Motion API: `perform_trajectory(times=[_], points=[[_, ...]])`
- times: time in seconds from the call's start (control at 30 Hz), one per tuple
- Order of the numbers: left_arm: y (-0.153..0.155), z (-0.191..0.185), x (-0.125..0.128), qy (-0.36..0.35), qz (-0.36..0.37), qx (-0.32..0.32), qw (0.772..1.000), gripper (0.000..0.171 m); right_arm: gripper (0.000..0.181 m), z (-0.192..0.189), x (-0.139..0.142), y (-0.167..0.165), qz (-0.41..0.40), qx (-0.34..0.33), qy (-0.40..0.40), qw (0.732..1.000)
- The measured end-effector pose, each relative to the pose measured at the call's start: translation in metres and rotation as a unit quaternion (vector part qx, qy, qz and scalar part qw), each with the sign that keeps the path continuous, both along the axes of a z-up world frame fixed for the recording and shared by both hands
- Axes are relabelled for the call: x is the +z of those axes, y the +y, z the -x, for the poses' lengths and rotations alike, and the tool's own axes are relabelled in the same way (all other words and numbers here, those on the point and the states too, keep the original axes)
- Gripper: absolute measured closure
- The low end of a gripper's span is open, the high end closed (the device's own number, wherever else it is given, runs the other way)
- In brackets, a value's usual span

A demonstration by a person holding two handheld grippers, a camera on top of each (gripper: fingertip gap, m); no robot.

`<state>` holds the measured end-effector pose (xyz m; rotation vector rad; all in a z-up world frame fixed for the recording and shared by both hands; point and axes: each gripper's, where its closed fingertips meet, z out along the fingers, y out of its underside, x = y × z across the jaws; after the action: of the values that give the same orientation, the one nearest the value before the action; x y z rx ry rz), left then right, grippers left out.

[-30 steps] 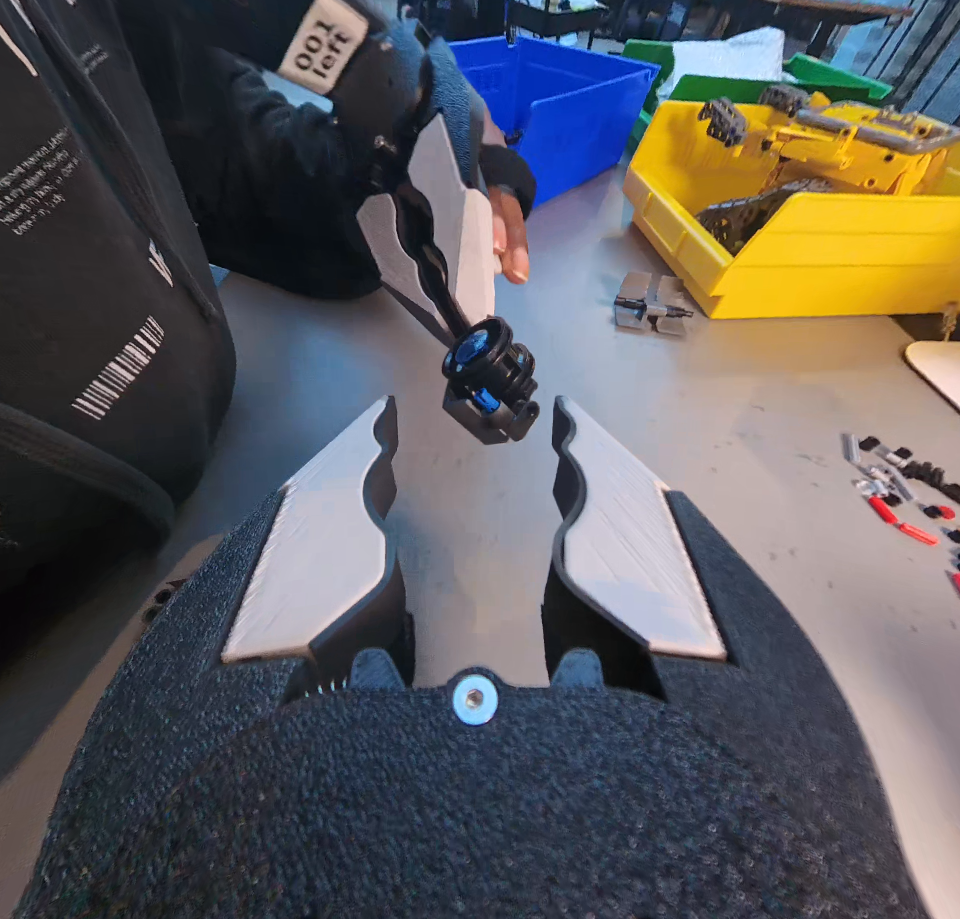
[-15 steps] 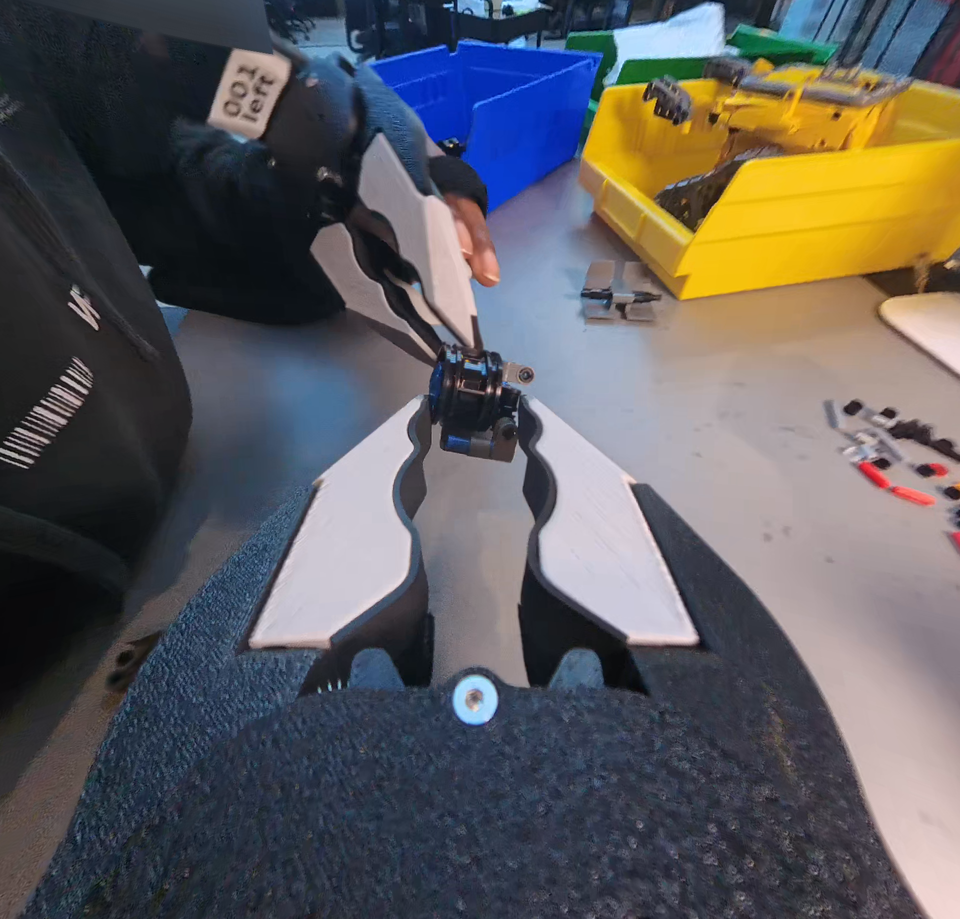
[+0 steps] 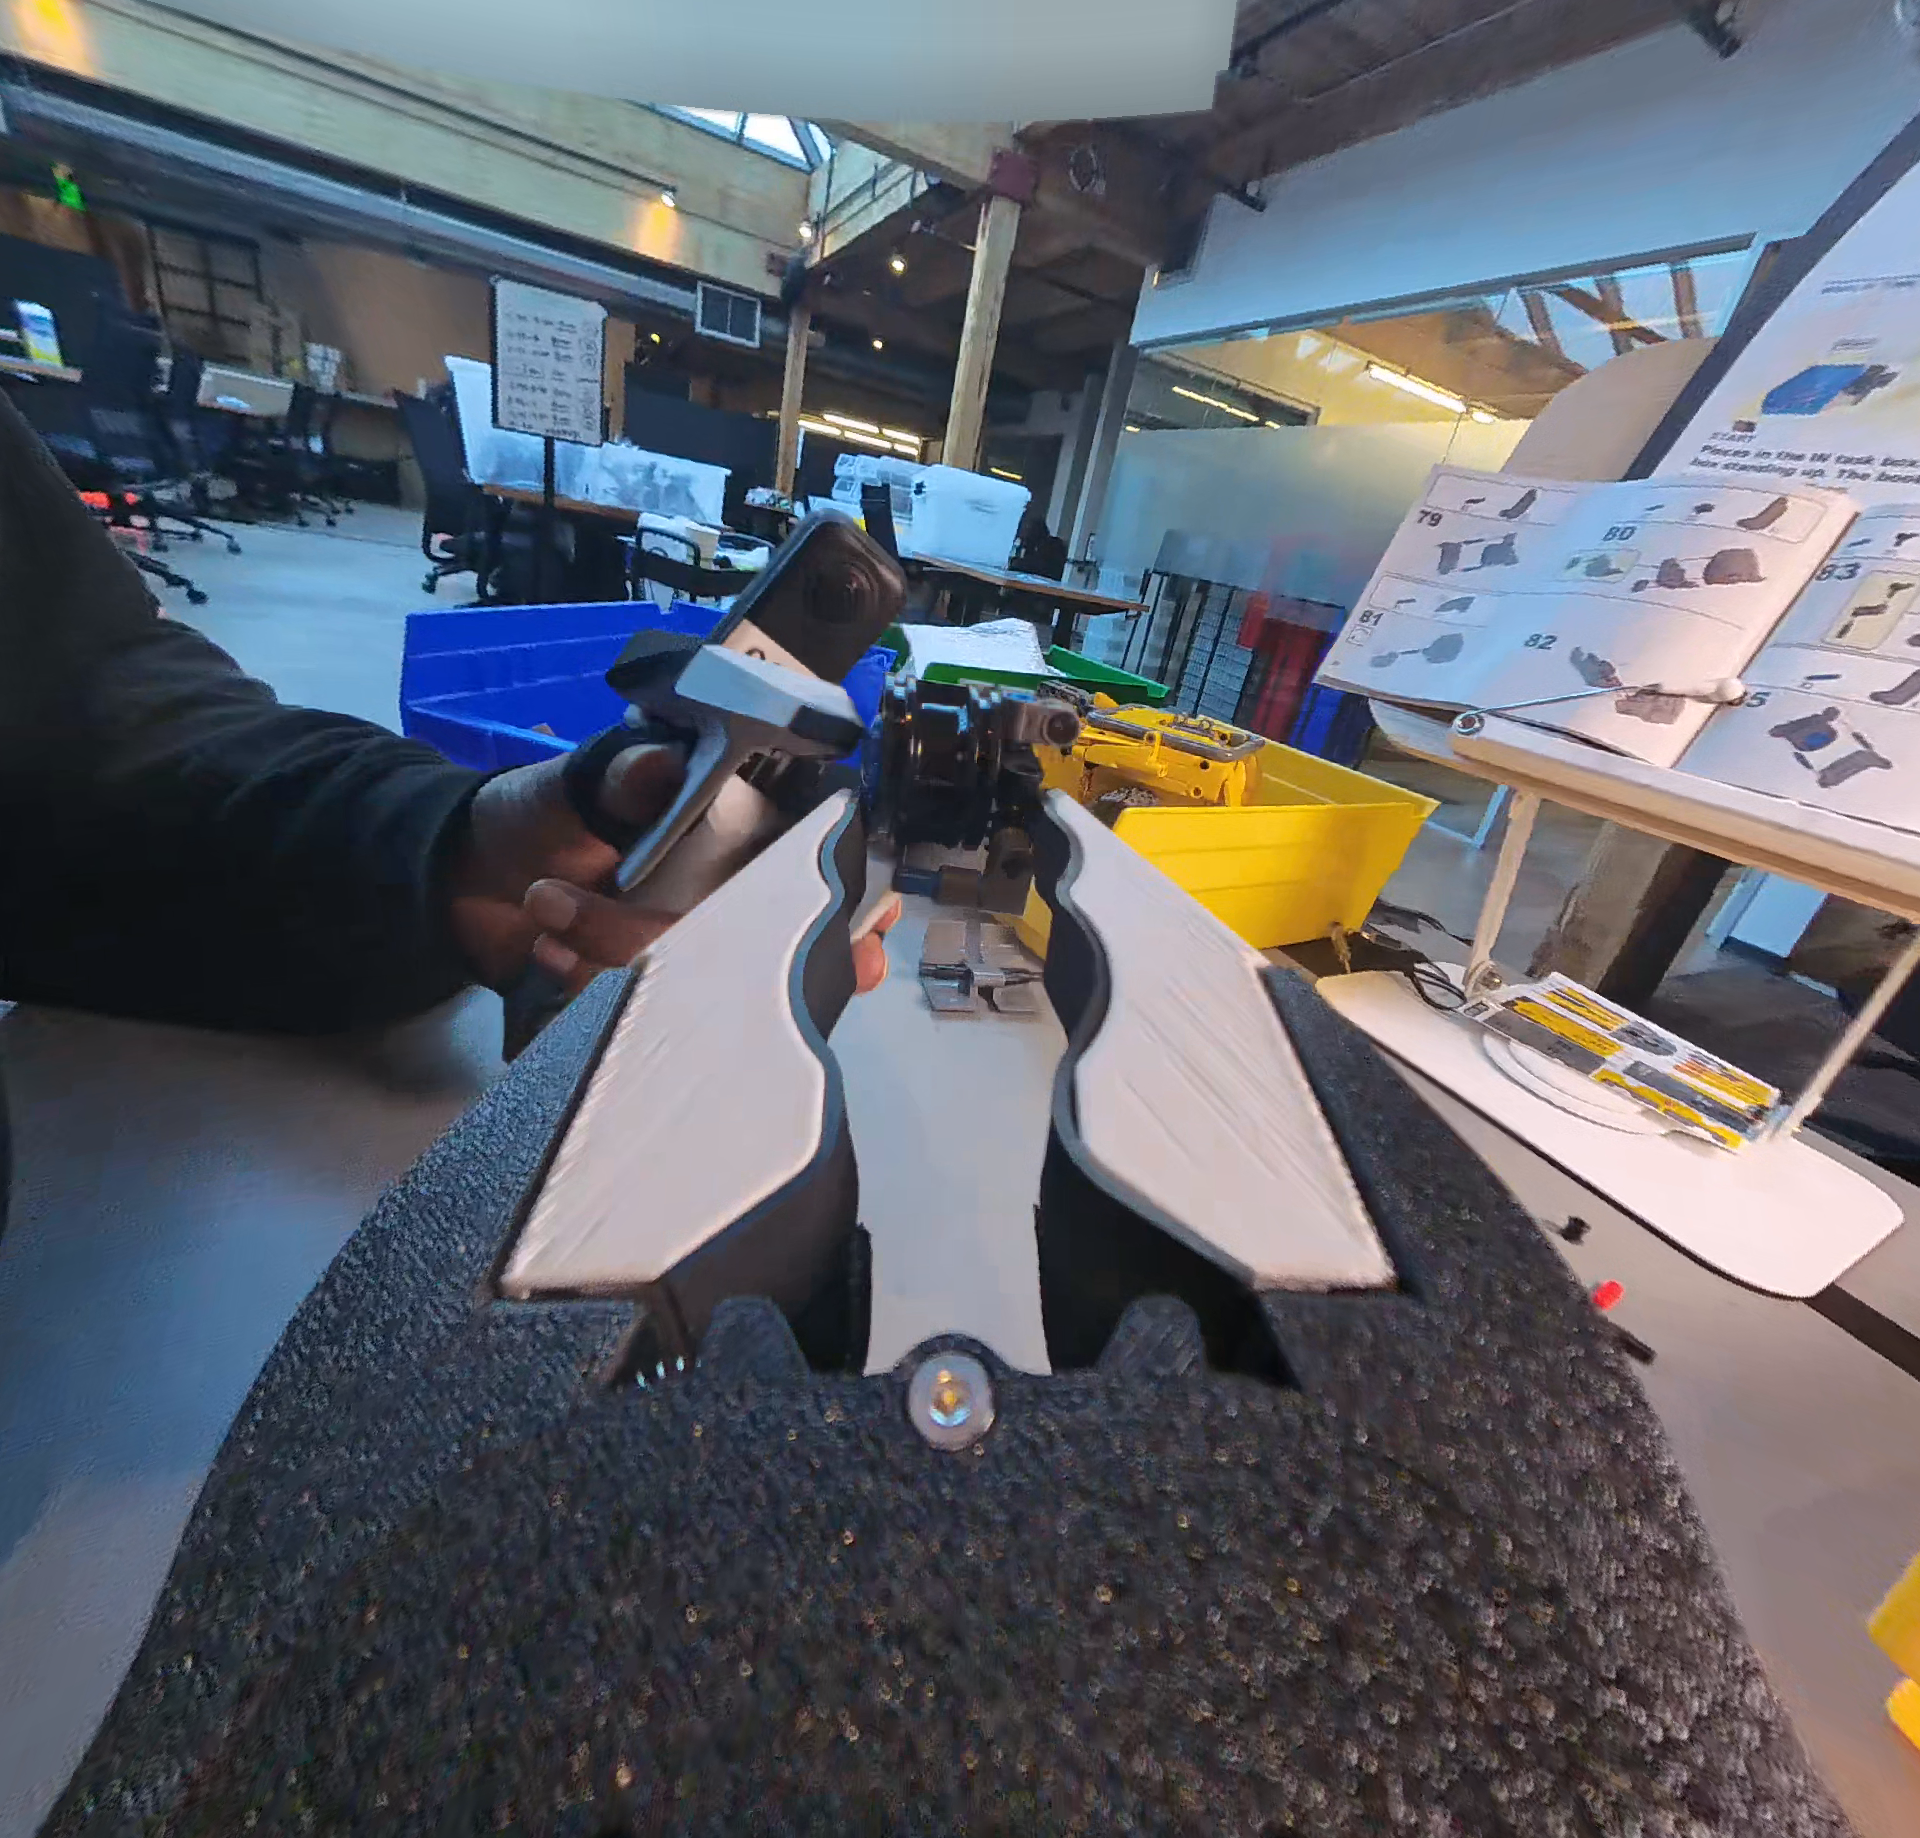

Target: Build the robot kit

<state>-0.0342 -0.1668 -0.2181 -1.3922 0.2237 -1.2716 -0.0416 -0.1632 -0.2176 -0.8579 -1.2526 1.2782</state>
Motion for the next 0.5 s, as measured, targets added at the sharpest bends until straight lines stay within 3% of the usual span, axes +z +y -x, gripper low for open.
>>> perform_trajectory(times=[0.23, 0.3, 0.5], points=[[-0.005, 0.014, -0.025, 0.085, 0.031, -0.006, 0.996, 0.15, 0.15, 0.004, -0.035, 0.0, -0.075, 0.012, -0.095, 0.993], [-0.006, 0.021, -0.031, 0.109, 0.043, -0.005, 0.993, 0.165, 0.15, 0.002, -0.043, -0.002, -0.071, 0.03, -0.121, 0.99], [-0.006, 0.023, -0.056, 0.193, 0.078, -0.009, 0.978, 0.167, 0.154, 0.0, -0.07, -0.003, -0.082, 0.053, -0.208, 0.973]])
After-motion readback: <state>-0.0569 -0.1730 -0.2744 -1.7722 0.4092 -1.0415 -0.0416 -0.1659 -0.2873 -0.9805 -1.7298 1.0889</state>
